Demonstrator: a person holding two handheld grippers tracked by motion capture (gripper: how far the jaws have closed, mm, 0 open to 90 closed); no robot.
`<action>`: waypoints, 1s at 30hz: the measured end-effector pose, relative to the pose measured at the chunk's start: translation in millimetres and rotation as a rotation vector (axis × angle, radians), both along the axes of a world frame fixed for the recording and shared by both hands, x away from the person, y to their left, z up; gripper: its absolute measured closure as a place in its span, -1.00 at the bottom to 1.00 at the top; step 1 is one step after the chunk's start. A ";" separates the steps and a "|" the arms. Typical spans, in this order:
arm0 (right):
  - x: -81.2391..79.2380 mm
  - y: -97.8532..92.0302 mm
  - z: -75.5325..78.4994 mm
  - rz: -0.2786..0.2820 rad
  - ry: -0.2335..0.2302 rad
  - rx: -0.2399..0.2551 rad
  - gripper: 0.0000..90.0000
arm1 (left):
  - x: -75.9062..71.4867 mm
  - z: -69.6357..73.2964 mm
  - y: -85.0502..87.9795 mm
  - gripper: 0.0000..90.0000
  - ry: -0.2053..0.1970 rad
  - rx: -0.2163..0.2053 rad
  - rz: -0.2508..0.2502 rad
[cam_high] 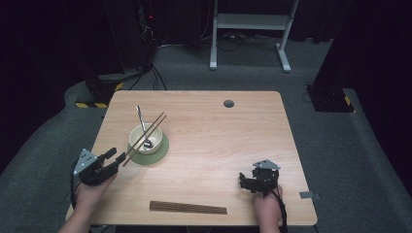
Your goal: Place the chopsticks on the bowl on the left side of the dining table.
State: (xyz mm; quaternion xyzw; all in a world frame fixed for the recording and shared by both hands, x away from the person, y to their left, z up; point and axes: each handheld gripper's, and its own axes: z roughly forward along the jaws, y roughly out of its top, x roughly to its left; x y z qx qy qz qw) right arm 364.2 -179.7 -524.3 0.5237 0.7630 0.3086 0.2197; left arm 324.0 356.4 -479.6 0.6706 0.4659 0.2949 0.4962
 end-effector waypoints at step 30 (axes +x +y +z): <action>0.0 0.0 0.0 0.001 0.001 0.000 -0.80 | 10.3 -16.6 -13.2 0.46 0.042 0.120 0.032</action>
